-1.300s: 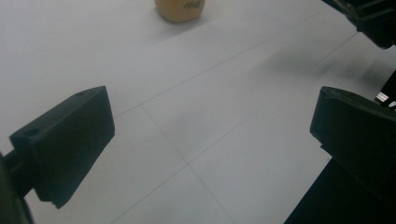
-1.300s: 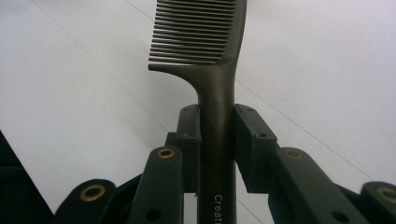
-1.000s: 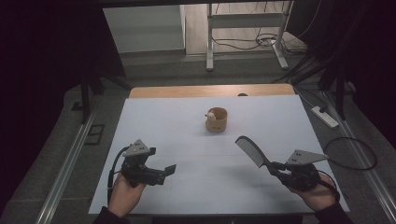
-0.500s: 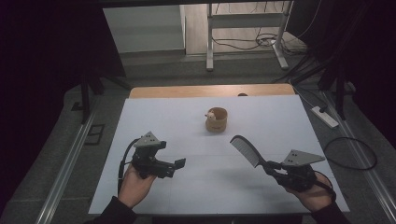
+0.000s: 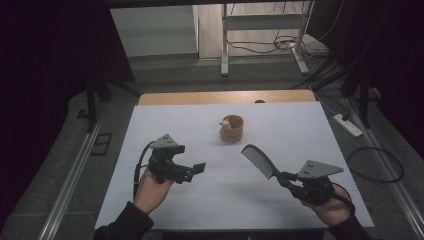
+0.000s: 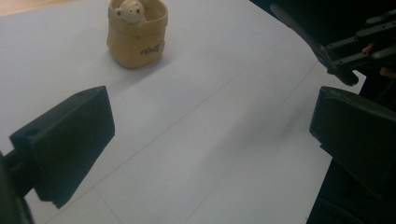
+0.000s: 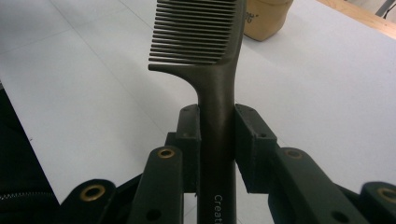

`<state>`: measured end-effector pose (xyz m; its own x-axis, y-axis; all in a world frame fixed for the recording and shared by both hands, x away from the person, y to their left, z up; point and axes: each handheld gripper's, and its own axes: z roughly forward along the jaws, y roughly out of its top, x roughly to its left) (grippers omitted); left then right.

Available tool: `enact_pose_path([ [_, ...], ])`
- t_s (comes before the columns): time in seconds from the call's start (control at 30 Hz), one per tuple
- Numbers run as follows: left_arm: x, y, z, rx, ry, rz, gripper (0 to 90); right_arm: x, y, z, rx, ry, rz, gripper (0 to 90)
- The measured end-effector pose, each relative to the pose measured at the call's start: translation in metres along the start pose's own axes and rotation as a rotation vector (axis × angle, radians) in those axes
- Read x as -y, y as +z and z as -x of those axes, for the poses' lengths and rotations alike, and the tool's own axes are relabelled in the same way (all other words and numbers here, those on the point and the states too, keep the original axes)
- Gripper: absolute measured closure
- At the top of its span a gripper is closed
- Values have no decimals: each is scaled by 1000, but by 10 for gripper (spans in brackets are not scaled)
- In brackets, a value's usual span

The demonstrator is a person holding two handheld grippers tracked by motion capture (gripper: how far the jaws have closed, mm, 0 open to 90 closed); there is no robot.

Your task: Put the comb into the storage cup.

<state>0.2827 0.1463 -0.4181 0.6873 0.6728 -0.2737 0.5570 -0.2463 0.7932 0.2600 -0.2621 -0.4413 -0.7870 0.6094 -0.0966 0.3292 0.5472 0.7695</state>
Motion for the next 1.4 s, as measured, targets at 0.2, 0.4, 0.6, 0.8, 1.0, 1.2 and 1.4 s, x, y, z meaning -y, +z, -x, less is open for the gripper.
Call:
enact_pose_path([
  [0.2, -7, 7, 1, 16, 7, -6, 1, -3, 2, -3, -6, -6, 6, 724],
  [0.4, -16, 15, 2, 53, 12, -9, 1, -5, 4, -6, -11, -19, 12, 723],
  [0.6, -27, 25, 5, 81, 29, -14, 1, -8, 6, -9, -11, -31, 19, 723],
  [0.8, -32, 34, 8, 116, 19, -11, 0, -9, 8, -13, -11, -46, 24, 723],
  [1.0, -32, 37, 9, 135, 11, -8, 0, -11, 9, -18, -15, -60, 27, 723],
  [1.2, -32, 41, 9, 166, -18, -1, 0, -14, 11, -23, -18, -75, 37, 723],
  [1.4, -33, 45, 13, 188, -38, -2, 0, -16, 12, -30, -25, -92, 44, 723],
])
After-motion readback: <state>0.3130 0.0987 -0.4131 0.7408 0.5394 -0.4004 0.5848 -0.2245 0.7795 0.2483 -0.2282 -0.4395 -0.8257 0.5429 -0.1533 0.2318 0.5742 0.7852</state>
